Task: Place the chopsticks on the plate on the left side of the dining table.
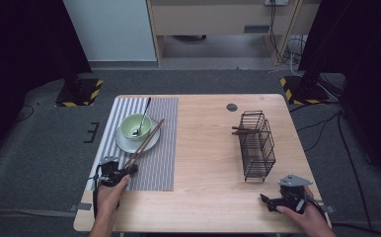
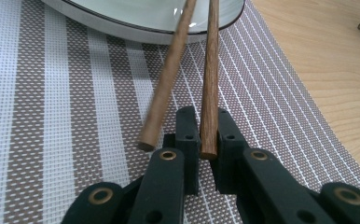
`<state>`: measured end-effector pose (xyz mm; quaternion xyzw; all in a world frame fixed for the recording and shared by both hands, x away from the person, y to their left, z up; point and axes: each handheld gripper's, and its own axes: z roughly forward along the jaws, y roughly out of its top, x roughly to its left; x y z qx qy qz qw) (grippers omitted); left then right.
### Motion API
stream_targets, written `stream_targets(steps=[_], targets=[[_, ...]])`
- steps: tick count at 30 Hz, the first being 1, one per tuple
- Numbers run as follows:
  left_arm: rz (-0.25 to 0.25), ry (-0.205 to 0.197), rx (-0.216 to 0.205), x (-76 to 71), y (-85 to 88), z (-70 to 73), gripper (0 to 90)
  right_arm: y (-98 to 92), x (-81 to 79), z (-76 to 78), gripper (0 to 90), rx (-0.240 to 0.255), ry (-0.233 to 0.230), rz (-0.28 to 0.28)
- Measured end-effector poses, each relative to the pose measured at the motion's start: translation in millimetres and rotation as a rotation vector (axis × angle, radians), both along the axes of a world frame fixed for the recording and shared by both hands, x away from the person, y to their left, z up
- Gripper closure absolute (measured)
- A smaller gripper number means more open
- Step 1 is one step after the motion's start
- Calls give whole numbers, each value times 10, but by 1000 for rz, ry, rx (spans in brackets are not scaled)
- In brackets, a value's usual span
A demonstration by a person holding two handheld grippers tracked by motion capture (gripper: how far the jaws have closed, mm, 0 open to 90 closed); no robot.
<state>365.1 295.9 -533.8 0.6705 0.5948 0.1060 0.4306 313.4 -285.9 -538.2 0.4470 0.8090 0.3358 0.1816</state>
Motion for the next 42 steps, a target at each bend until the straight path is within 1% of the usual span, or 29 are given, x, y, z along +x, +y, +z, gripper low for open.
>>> stream_targets(steps=[3,10,16,20,25,28,31,33,35,37,40,42], targets=[[5,-4,9,0,-3,4,826,0,0,0,4,0,0,0],[-5,6,4,2,-20,-16,807,0,0,0,4,0,0,0],[-2,3,-1,-4,-14,-11,804,0,0,0,4,0,0,0],[5,2,-9,-14,-22,-6,779,0,0,0,4,0,0,0],[11,8,-17,-36,-40,1,708,0,0,0,4,0,0,0],[14,1,-16,-50,-64,21,662,0,0,0,4,0,0,0],[23,-6,-10,-55,-77,35,620,0,0,0,4,0,0,0],[18,-2,13,-73,-88,31,582,0,0,0,4,0,0,0],[14,2,14,-98,-79,29,564,-1,1,0,3,-1,-1,1],[17,-6,12,-121,-60,42,552,0,0,0,4,0,0,0],[15,5,10,-145,-44,32,528,0,0,0,4,0,0,0],[14,4,7,-174,-38,31,518,0,0,0,4,0,0,0]])
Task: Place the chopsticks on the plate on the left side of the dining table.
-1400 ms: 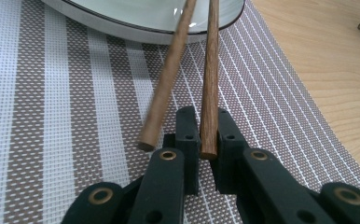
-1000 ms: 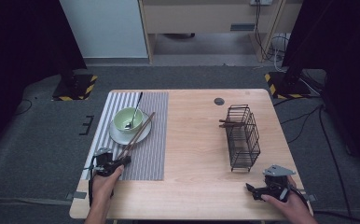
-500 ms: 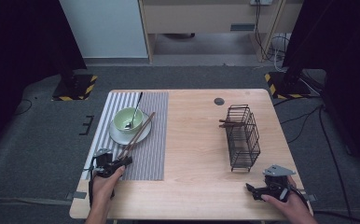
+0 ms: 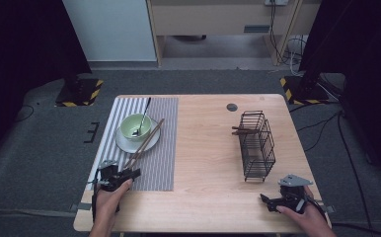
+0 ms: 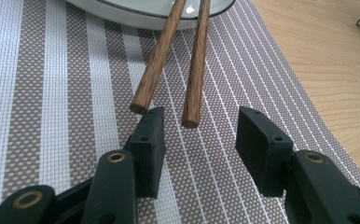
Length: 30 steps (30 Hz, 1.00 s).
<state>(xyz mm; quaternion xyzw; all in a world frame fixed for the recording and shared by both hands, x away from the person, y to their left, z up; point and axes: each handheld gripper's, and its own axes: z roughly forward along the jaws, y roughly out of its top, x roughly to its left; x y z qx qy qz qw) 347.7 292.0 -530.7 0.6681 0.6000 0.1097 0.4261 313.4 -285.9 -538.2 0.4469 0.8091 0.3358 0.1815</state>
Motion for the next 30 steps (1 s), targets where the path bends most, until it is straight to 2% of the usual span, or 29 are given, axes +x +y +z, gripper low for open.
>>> stream_targets(steps=[6,12,20,23,26,30], targets=[[7,-10,-2,-31,10,4,471,0,0,0,4,0,0,0],[21,-22,21,-24,28,10,411,0,0,0,4,0,0,0],[35,-68,34,5,60,57,375,0,0,0,4,0,0,0],[34,-86,48,36,68,77,354,0,0,0,3,0,0,0],[31,-101,44,76,71,98,336,0,0,0,4,0,0,0],[7,-115,47,128,36,128,331,0,0,0,4,0,0,0]])
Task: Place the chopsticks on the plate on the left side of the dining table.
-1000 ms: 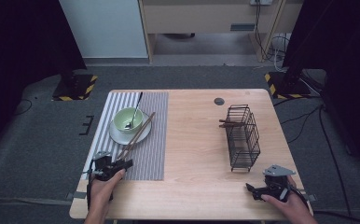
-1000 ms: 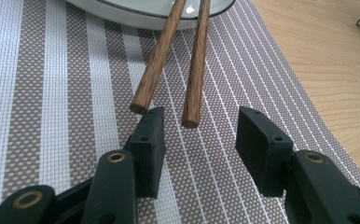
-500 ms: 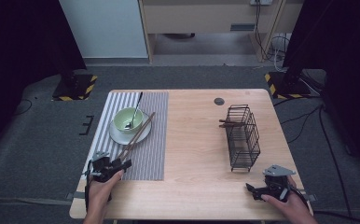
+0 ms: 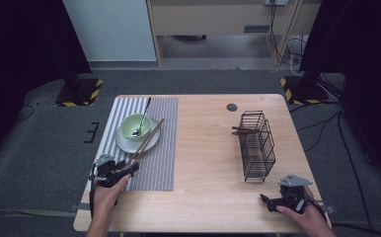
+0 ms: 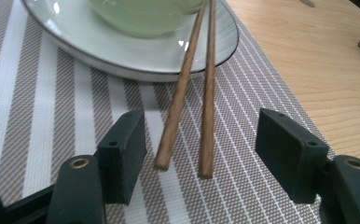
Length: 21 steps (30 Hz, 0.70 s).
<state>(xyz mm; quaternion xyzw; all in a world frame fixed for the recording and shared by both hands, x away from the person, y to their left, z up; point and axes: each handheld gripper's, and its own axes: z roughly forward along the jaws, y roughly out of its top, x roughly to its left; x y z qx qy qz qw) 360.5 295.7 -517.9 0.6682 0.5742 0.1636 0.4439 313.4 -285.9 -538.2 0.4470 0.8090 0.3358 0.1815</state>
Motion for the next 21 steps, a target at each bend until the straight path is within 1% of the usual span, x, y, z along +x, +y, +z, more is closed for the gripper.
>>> stream_targets(steps=[2,6,8,10,15,21], targets=[[-10,-2,8,37,-34,10,330,0,0,0,4,0,0,0],[-24,7,30,107,-79,5,338,0,0,0,3,0,0,0],[-35,18,51,139,-107,-12,345,0,0,0,3,0,0,0],[-37,21,65,157,-119,-21,355,0,0,0,4,0,0,0],[-23,29,49,187,-112,-45,382,0,0,0,4,0,0,0],[-19,41,56,201,-103,-71,431,0,0,0,4,0,0,0]])
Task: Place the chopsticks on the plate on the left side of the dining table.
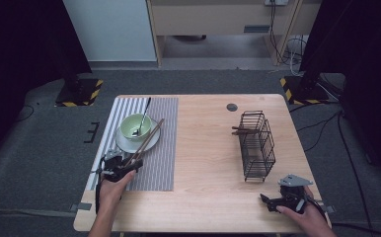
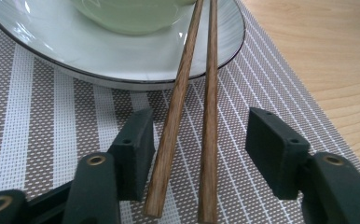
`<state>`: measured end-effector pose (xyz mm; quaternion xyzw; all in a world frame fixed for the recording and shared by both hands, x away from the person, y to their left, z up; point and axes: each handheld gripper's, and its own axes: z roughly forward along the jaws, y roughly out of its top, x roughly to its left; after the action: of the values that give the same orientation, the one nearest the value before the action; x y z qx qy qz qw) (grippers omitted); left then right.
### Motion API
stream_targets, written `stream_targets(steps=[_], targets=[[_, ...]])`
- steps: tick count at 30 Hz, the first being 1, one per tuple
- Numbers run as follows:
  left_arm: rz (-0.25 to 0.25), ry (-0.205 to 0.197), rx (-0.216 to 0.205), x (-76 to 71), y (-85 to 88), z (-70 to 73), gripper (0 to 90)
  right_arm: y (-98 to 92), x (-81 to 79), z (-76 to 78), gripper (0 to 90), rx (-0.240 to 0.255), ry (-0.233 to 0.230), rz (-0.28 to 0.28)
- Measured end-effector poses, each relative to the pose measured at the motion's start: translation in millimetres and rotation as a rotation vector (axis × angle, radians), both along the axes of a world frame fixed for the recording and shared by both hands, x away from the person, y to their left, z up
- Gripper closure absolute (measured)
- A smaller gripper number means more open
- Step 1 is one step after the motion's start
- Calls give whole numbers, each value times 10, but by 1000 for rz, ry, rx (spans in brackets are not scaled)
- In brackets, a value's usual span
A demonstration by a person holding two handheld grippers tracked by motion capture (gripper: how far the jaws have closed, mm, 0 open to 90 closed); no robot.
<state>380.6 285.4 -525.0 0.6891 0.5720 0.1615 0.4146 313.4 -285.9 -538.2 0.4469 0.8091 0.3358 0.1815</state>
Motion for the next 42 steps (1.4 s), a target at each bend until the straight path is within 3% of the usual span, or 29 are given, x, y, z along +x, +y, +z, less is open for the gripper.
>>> stream_targets(steps=[16,20,26,32,42], targets=[[17,25,14,24,5,14,710,0,0,0,4,0,0,0],[16,29,13,28,0,15,735,0,0,0,4,0,0,0],[29,30,11,33,17,7,713,0,0,0,4,0,0,0],[43,12,14,11,28,11,580,0,0,0,4,0,0,0],[33,-1,66,-18,31,3,482,0,0,0,3,0,0,0]])
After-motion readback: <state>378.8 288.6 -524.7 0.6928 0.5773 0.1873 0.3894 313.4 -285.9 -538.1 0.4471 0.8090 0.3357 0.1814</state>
